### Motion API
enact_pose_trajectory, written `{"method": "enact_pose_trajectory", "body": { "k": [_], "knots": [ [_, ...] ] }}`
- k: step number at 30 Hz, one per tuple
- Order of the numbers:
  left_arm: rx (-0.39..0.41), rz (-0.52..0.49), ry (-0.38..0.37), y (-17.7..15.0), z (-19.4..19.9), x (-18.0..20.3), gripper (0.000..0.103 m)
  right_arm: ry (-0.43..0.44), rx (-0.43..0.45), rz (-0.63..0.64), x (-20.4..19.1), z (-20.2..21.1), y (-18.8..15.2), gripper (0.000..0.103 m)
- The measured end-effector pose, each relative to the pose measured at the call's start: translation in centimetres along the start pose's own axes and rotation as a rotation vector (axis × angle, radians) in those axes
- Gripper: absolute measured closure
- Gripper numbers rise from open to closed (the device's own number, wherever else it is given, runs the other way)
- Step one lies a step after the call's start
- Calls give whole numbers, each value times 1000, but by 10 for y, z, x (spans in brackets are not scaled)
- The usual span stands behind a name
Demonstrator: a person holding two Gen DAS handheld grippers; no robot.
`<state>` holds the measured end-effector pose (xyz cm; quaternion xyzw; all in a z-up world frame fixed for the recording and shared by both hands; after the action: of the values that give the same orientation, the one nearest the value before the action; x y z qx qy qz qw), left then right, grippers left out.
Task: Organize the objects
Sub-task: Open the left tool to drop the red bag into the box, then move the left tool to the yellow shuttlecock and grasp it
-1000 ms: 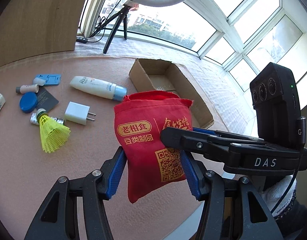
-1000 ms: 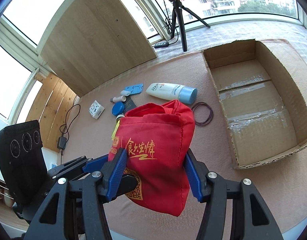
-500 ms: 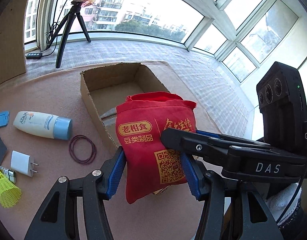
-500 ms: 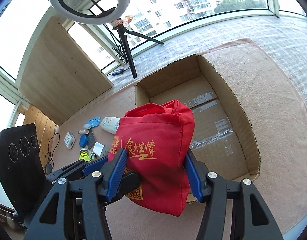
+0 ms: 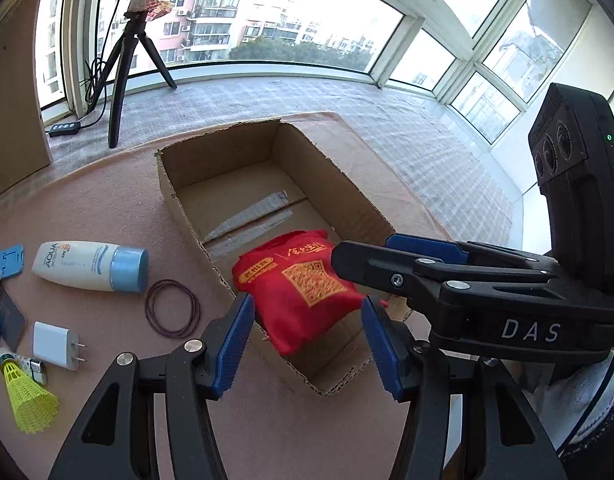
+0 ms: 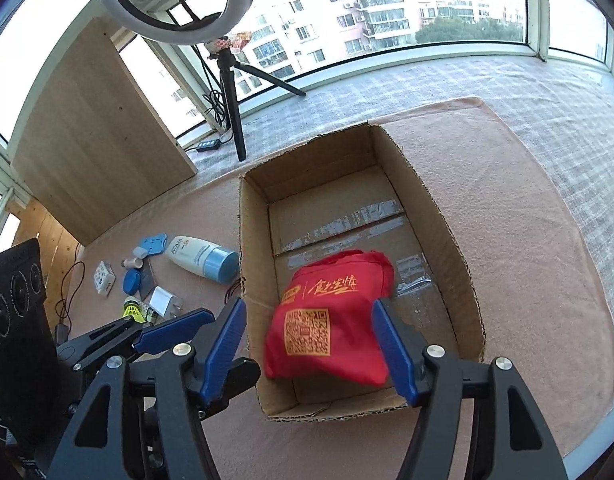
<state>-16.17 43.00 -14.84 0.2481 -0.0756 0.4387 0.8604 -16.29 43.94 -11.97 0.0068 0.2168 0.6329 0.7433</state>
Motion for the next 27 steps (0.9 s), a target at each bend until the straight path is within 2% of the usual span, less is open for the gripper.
{"method": "enact_pose_trajectory", "body": {
  "k": [7, 11, 16, 21, 24, 26, 27],
  "knots": [
    [31, 38, 15, -17, 37, -32, 43, 10, 23, 29, -27, 8, -5, 41],
    [40, 102, 14, -32, 59, -66, 43, 33, 20, 49, -49, 8, -16, 41],
    [51, 156, 51, -51, 84, -113, 43, 59, 27, 62, -77, 6, -31, 41],
    [33, 305, 65, -74, 97, -181, 43, 41, 46, 82, -97, 2, -53, 41],
    [23, 388, 113, -84, 102, -224, 44, 55, 27, 77, -105, -6, -69, 41],
    [9, 432, 118, -85, 102, -248, 45, 58, 13, 73, -108, -12, -77, 41],
    [6, 452, 122, -85, 102, -259, 48, 56, 8, 71, -110, -14, -81, 41]
  ]
}}
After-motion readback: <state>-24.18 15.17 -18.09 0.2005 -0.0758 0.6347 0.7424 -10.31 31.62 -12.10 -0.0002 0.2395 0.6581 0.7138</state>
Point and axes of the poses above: each gripper's, at about its wrist camera, not at the fingertips, and z roughly against the way its jaws point, x to its right, y to its top, the point moved 10 cm from there along -z, roughly the way its jaws point, and after that the axes turned 11 degrees about -x, right-handed, at the moved point
